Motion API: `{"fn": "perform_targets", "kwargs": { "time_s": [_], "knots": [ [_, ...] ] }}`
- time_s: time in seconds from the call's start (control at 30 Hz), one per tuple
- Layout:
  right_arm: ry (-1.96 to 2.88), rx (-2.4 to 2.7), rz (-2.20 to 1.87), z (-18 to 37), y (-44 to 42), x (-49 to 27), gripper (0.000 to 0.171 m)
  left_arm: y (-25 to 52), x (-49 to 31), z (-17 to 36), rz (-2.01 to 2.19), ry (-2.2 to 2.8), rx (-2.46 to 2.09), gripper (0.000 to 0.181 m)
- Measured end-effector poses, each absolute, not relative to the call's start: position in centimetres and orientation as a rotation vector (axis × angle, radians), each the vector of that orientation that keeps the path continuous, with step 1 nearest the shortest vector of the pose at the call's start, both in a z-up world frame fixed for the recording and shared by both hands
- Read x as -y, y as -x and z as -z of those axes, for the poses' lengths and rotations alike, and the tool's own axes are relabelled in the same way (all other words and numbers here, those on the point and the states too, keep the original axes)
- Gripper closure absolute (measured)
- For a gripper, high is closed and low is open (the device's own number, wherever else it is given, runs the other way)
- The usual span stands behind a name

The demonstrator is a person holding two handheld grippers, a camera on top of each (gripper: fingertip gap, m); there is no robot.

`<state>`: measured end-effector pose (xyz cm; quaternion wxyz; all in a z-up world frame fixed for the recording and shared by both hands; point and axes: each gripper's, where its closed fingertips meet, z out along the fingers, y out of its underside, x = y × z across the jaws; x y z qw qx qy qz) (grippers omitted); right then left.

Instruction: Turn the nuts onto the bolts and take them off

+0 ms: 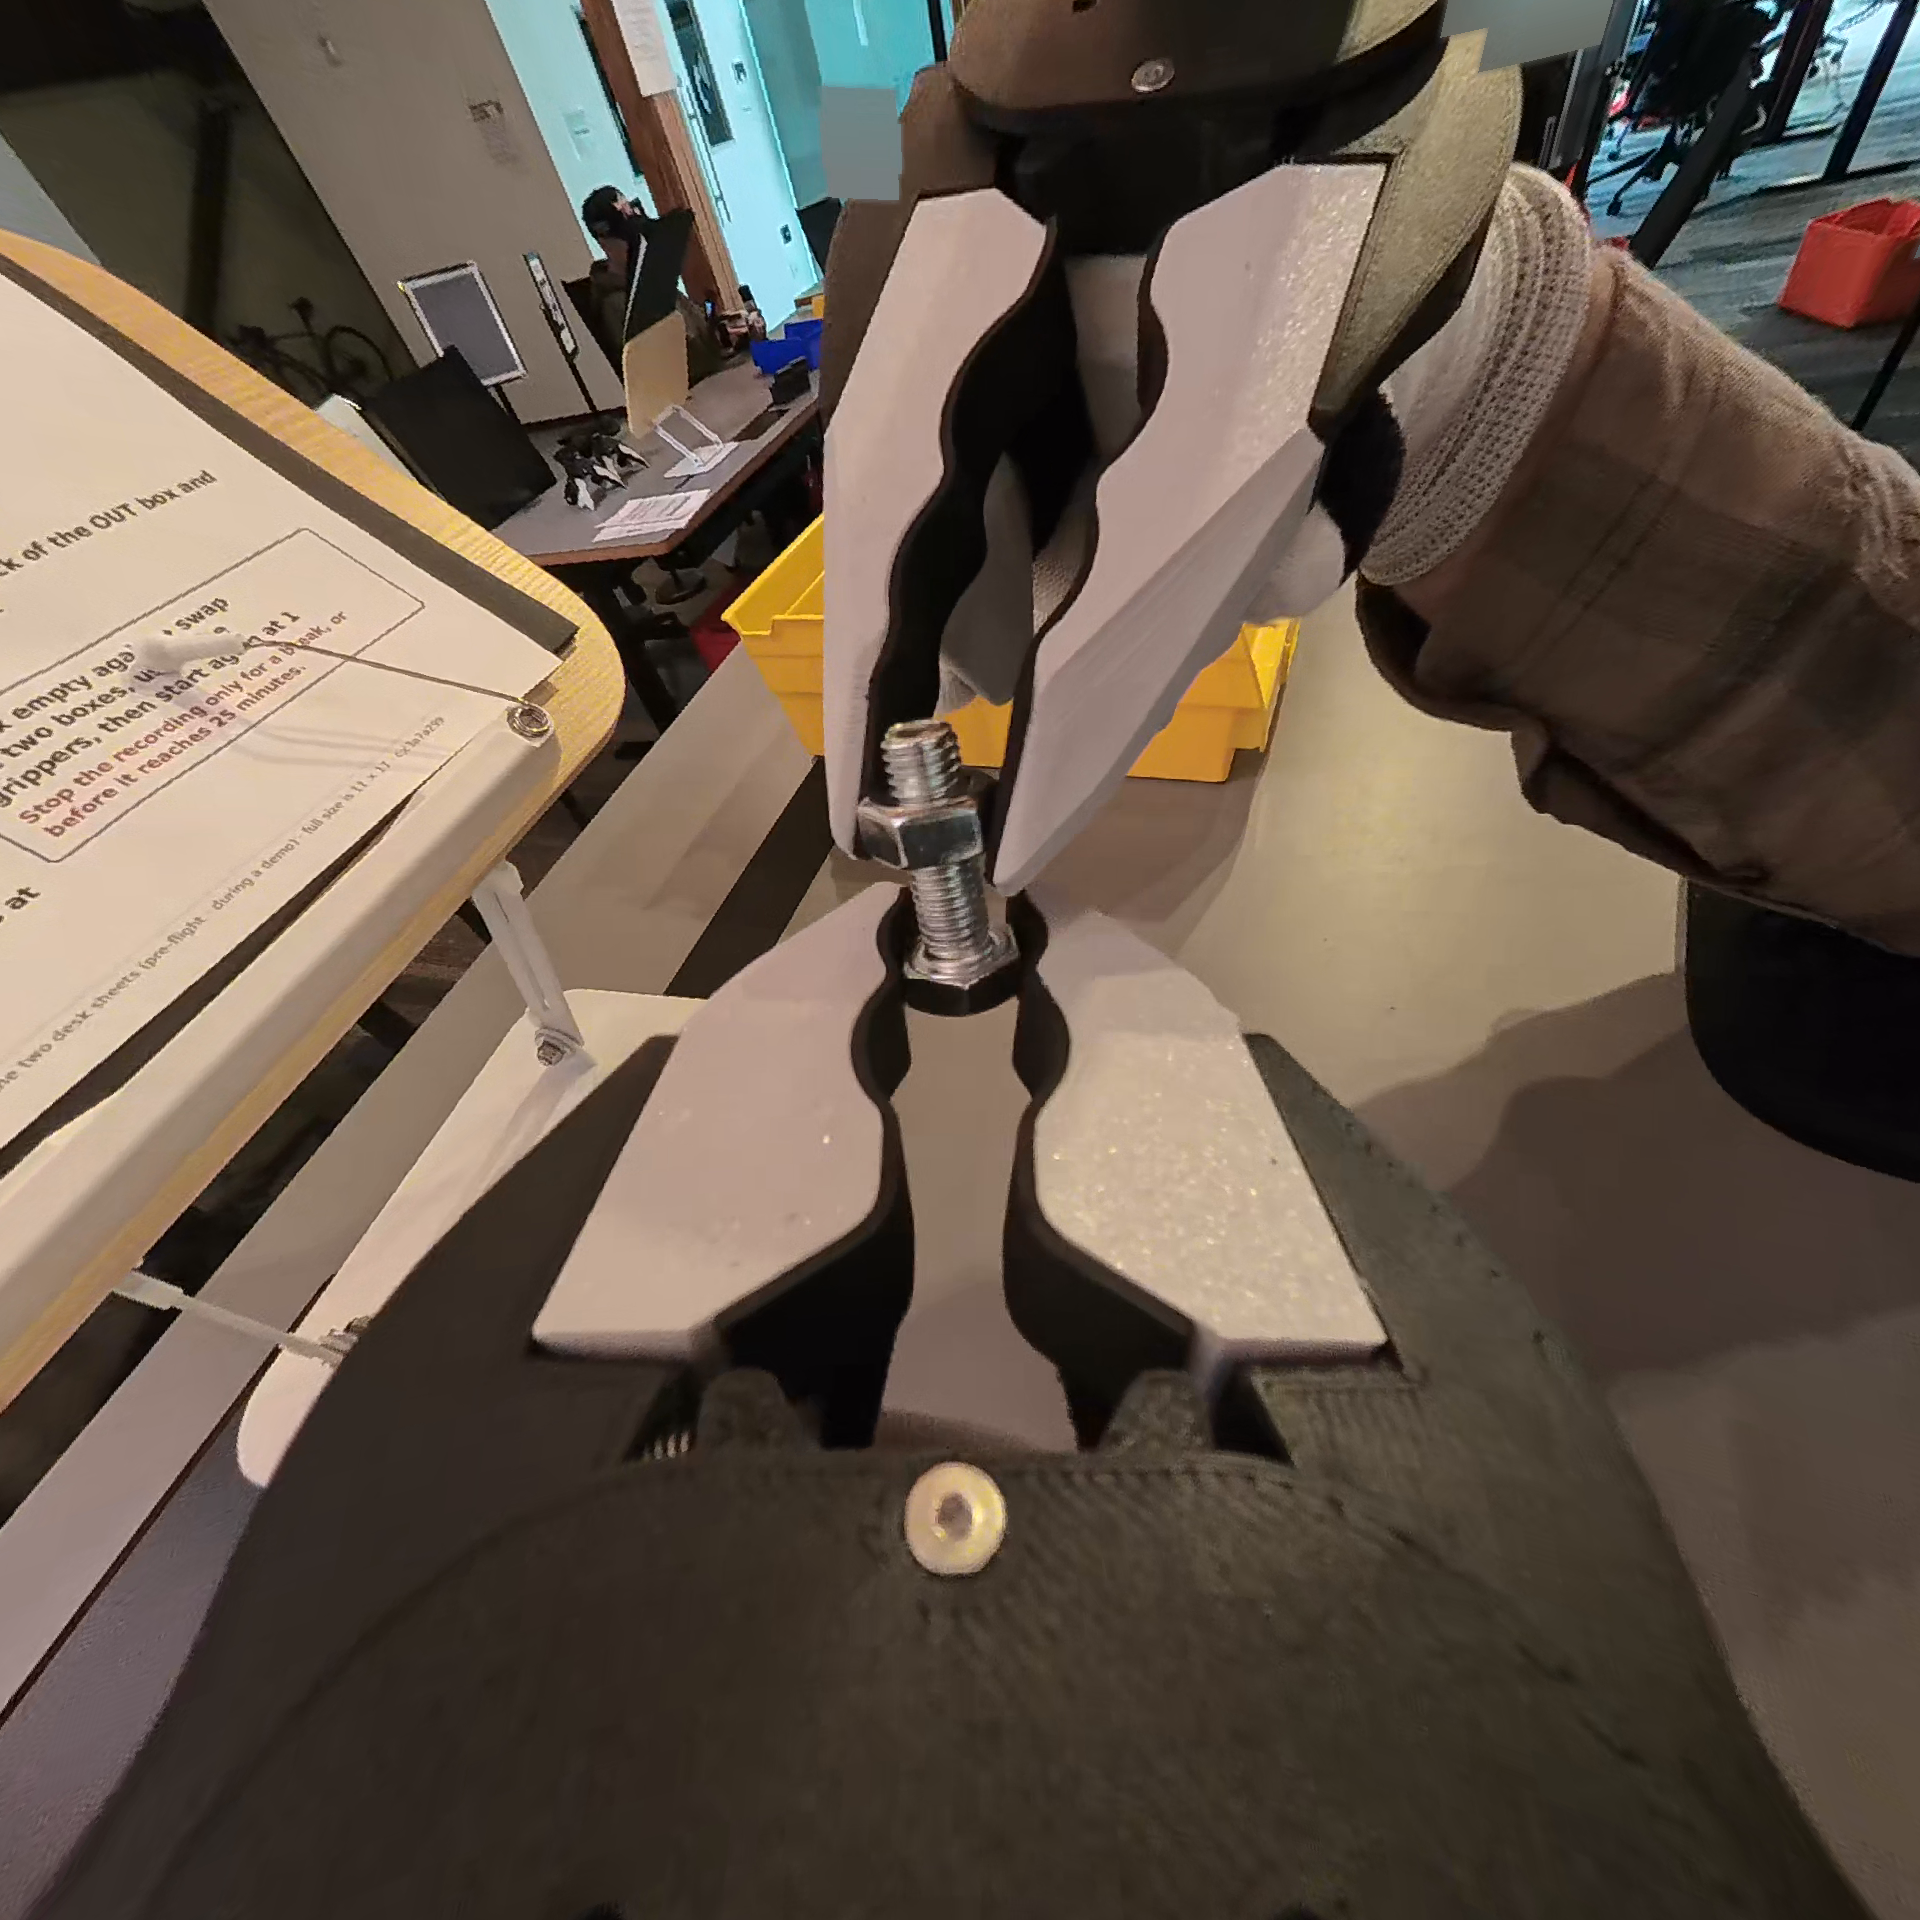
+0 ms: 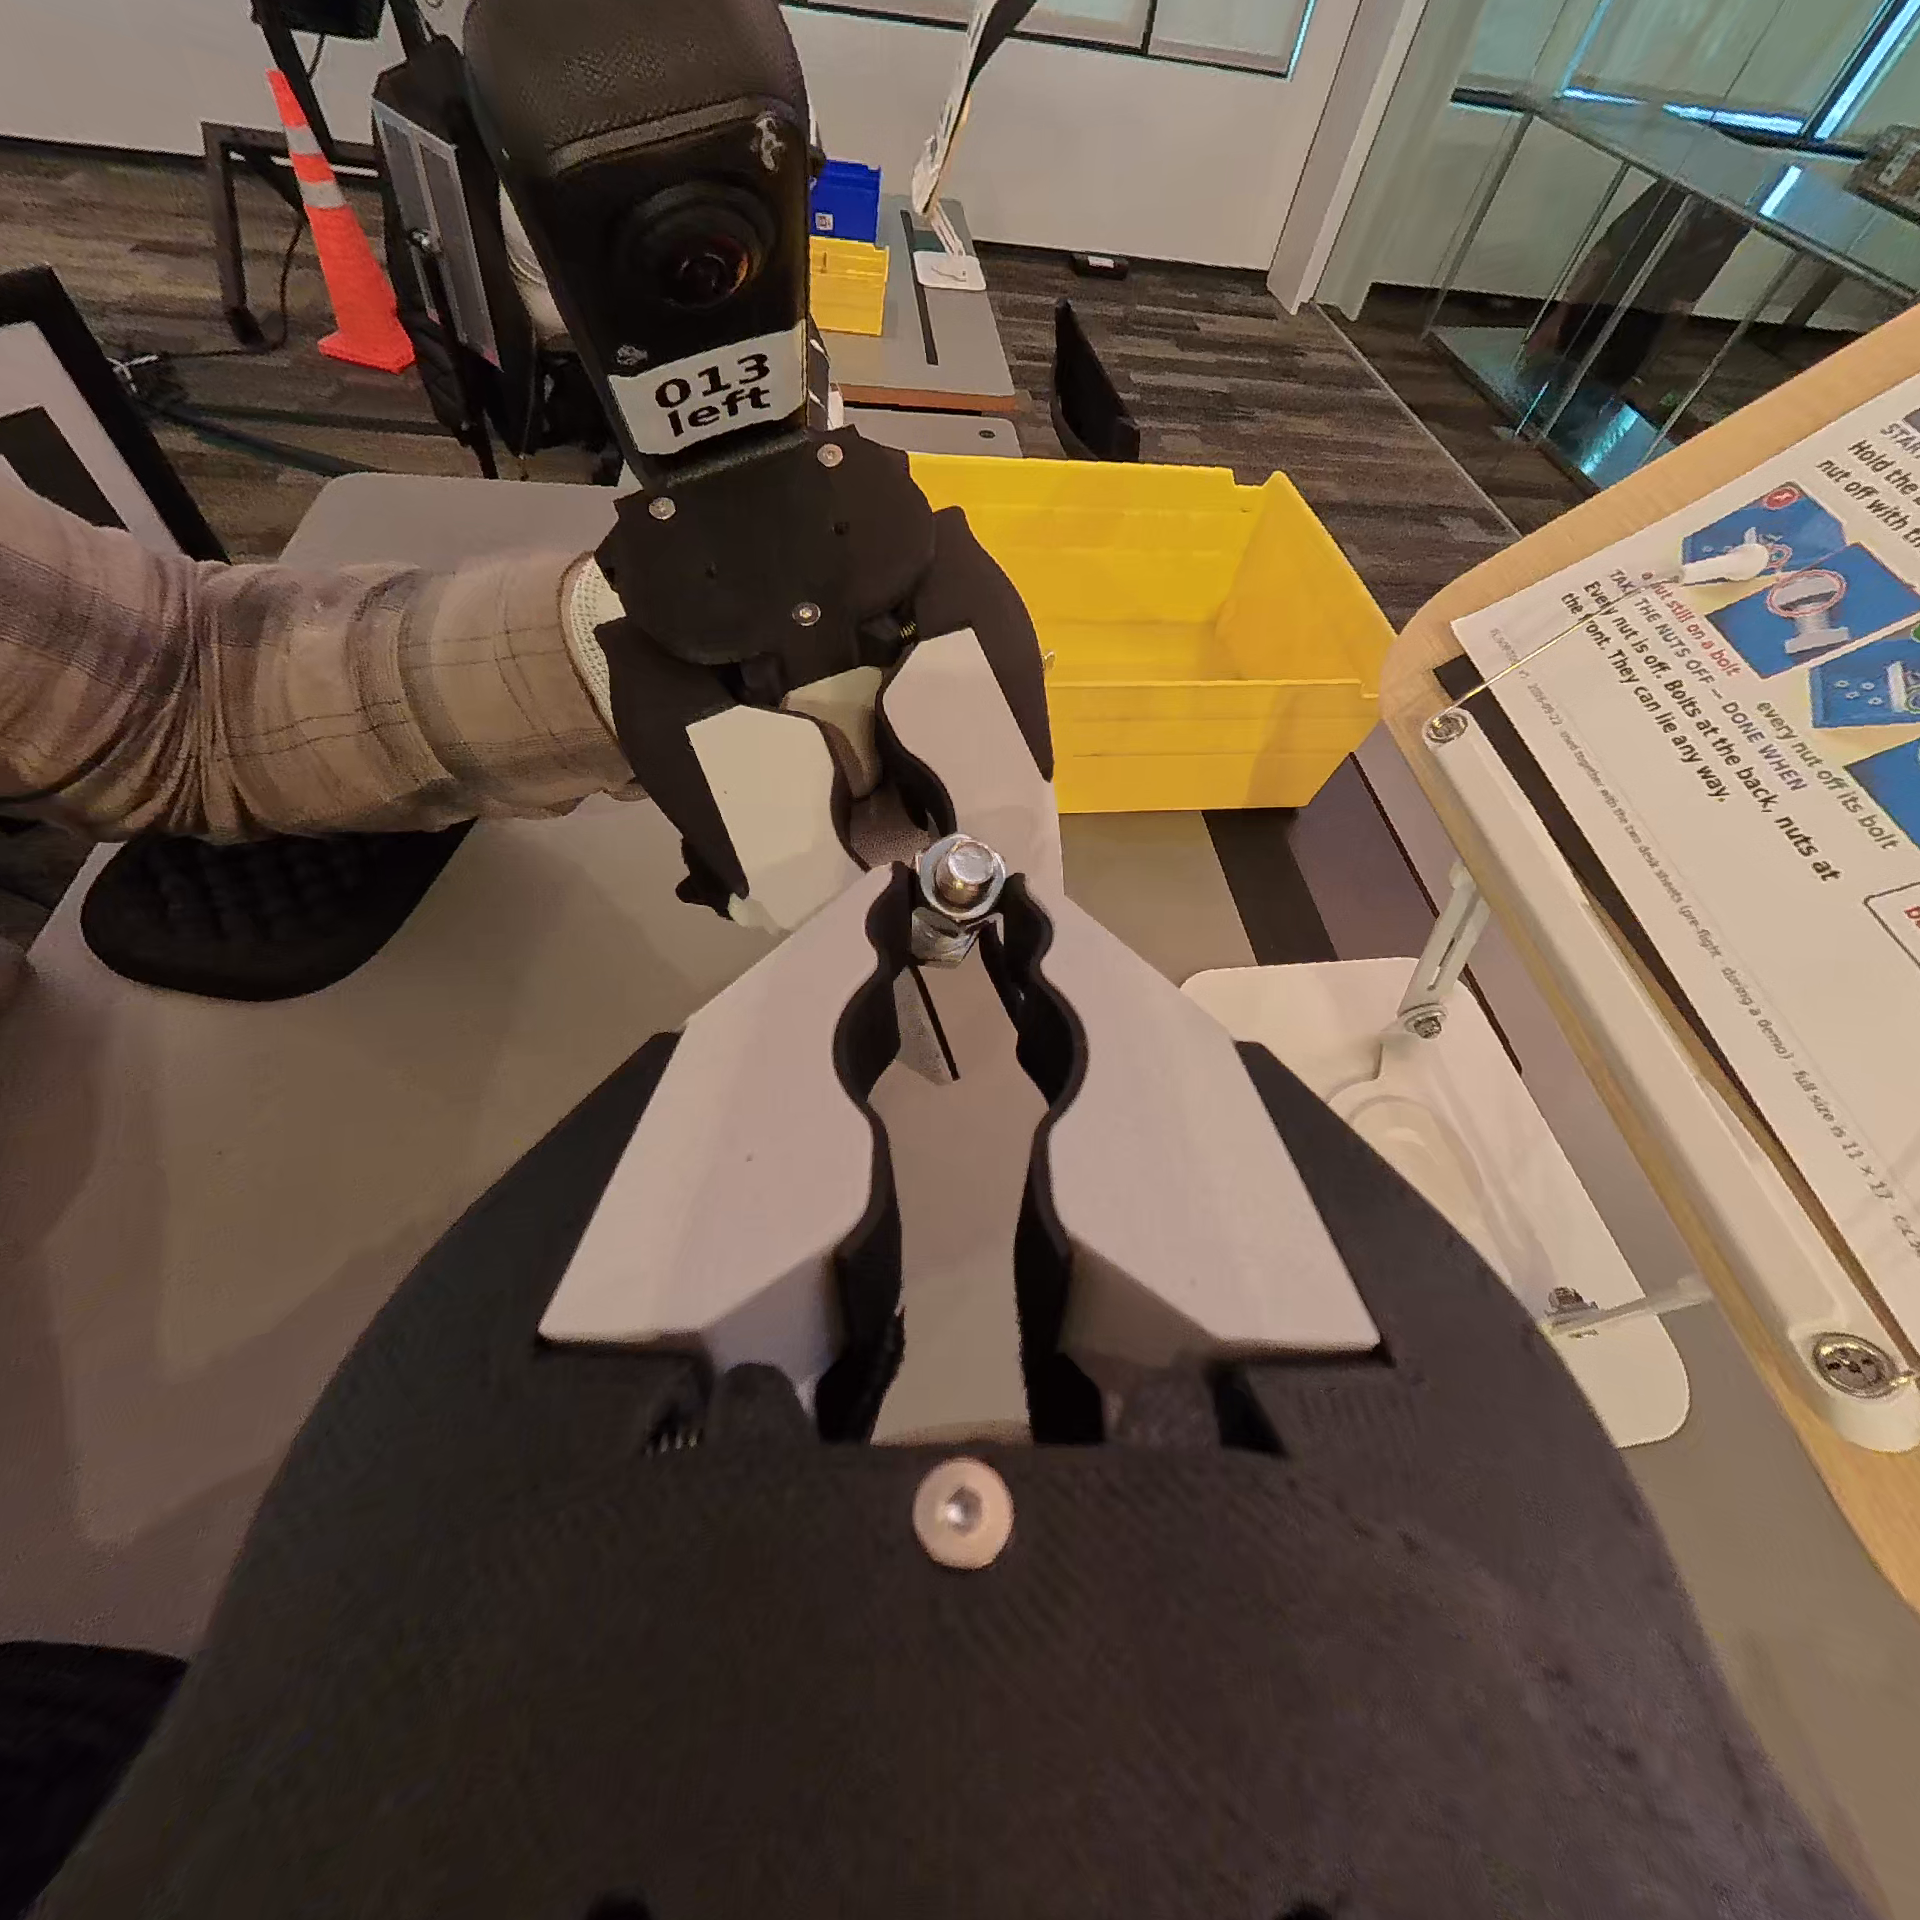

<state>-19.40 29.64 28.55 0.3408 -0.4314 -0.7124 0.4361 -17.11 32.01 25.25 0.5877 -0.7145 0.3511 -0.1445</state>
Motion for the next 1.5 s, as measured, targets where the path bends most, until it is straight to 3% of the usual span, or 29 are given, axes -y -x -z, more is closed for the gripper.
{"fn": "perform_targets", "kwargs": {
  "time_s": [0.03, 0.3, 0.47, 0.67, 1.0, 1.5],
  "knots": [
    [1.125, 1.854, -1.129, -28.5, 19.4, -29.7, 0.156, 17.2, -32.0, -25.2, 0.33, 1.669, -0.82, 0.166],
    [1.116, 1.842, -1.093, -28.6, 19.5, -29.8, 0.156, 17.5, -32.3, -25.3, 0.289, 1.659, -0.815, 0.166],
    [1.115, 1.776, -1.085, -29.8, 19.6, -30.2, 0.131, 17.8, -32.8, -25.2, 0.261, 1.654, -0.794, 0.166],
    [1.105, 1.628, -1.15, -32.2, 19.8, -31.1, 0.128, 18.5, -33.0, -26.1, 0.219, 1.612, -0.761, 0.166],
    [1.048, 1.392, -1.213, -35.0, 21.2, -32.2, 0.13, 22.2, -33.1, -29.6, 0.022, 1.532, -0.628, 0.166],
    [1.05, 1.38, -1.132, -33.3, 24.3, -31.2, 0.136, 24.2, -34.1, -30.2, -0.327, 1.47, -0.557, 0.166]
  ]
}}
